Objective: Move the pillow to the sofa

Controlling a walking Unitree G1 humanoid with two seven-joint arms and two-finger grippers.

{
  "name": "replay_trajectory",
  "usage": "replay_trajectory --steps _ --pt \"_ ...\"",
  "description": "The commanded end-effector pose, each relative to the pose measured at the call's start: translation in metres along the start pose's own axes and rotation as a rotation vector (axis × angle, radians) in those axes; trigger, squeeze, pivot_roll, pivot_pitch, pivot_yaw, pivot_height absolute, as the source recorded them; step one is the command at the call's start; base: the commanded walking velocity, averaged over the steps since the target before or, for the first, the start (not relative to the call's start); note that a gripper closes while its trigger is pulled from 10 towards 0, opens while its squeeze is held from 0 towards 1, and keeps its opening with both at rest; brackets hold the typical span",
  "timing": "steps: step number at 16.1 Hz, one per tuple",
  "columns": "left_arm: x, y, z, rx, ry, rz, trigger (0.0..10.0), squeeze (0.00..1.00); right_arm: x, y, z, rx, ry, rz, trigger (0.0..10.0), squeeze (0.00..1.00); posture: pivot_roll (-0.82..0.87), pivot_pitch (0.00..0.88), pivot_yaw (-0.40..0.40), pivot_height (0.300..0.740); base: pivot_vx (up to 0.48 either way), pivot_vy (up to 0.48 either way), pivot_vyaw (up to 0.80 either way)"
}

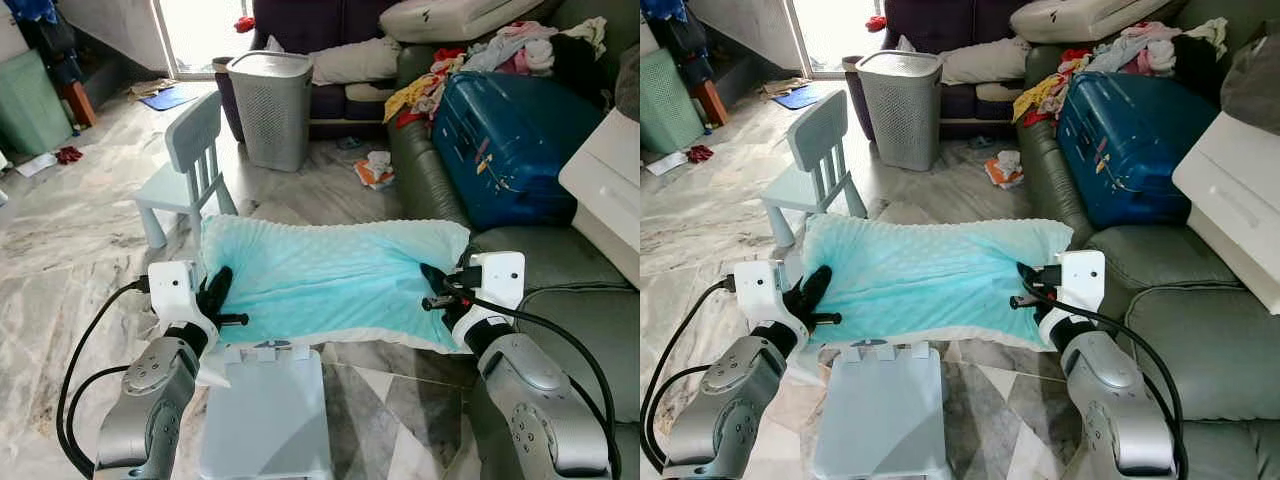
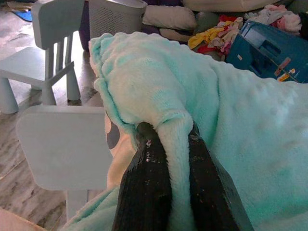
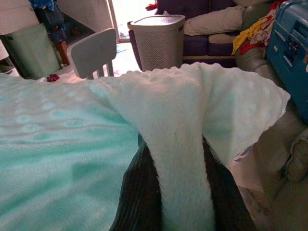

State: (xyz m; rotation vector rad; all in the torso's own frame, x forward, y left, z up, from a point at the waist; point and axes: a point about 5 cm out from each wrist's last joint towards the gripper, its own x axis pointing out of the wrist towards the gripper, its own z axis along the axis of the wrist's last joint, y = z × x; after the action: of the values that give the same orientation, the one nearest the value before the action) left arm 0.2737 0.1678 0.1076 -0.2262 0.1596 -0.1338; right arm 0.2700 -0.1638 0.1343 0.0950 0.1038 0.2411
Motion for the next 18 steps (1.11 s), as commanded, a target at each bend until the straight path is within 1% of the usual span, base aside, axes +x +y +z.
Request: replay_trajectory --steps 1,12,14,17,18 --pt "-0.0013 0.0006 0.006 0.01 -0.017 0.001 10.0 0.0 0.0001 0.0006 0.0094 -0.014 -0.037 0.007 10.0 0.0 -0.13 0.0 0.019 0.74 0.0 0.0 0.0" --pt "-0.0011 0.0034 0.0041 0.016 -0.009 0.015 10.0 0.0 0.0011 0.0012 0.0087 -0.013 -0.035 0.01 10.0 0.0 -0.13 0.0 0.019 0.74 0.0 0.0 0.0" --pt "-0.0013 0.0037 0.0026 -0.024 -0.002 0.021 10.0 0.0 0.001 0.0014 0.0087 -0.009 -0.034 0.011 10.0 0.0 -0.13 0.0 0.019 0.74 0.0 0.0 0.0" --pt "-0.0013 0.0033 0.0027 -0.017 -0.003 0.015 10.0 0.0 0.0005 0.0012 0.0083 -0.01 -0.031 0.01 10.0 0.0 -0.13 0.0 0.018 0.74 0.0 0.0 0.0" --pt "-0.0011 0.0024 0.0025 -0.018 0.001 0.01 10.0 0.0 0.0005 0.0009 0.0084 -0.011 -0.031 0.009 10.0 0.0 -0.14 0.0 0.018 0.74 0.0 0.431 0.0"
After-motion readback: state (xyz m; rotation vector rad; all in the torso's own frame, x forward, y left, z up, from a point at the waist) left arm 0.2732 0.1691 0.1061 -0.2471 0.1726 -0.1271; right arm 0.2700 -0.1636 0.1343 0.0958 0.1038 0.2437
